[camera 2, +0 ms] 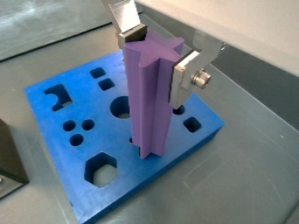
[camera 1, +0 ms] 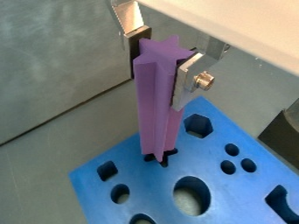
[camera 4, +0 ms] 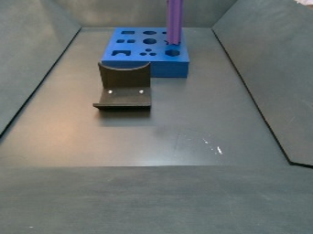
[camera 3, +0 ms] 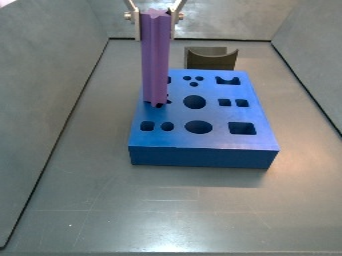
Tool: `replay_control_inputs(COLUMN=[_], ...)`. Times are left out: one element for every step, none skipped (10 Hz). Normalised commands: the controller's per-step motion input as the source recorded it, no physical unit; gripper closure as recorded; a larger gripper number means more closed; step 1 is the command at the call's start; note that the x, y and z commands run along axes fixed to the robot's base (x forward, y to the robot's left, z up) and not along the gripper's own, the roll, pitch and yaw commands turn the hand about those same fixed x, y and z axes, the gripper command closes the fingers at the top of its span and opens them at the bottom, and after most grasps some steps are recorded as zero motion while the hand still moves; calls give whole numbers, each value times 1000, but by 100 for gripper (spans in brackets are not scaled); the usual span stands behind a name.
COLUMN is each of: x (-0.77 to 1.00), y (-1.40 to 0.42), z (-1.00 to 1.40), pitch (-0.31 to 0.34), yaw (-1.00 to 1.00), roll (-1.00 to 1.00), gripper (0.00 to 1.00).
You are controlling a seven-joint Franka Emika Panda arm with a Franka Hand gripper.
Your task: Insert the star object.
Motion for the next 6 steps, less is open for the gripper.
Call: replay_control_inputs(x=[594, 446, 323, 183, 66, 0], y=[0, 0, 0, 0, 0, -86], z=[-649, -963, -1000, -977, -871, -726], pitch=[44, -33, -59, -107, -157, -220], yaw=[220, 286, 400, 486, 571, 617], roll=[183, 99, 41, 61, 77, 87], gripper=[100, 100, 100, 100, 100, 100])
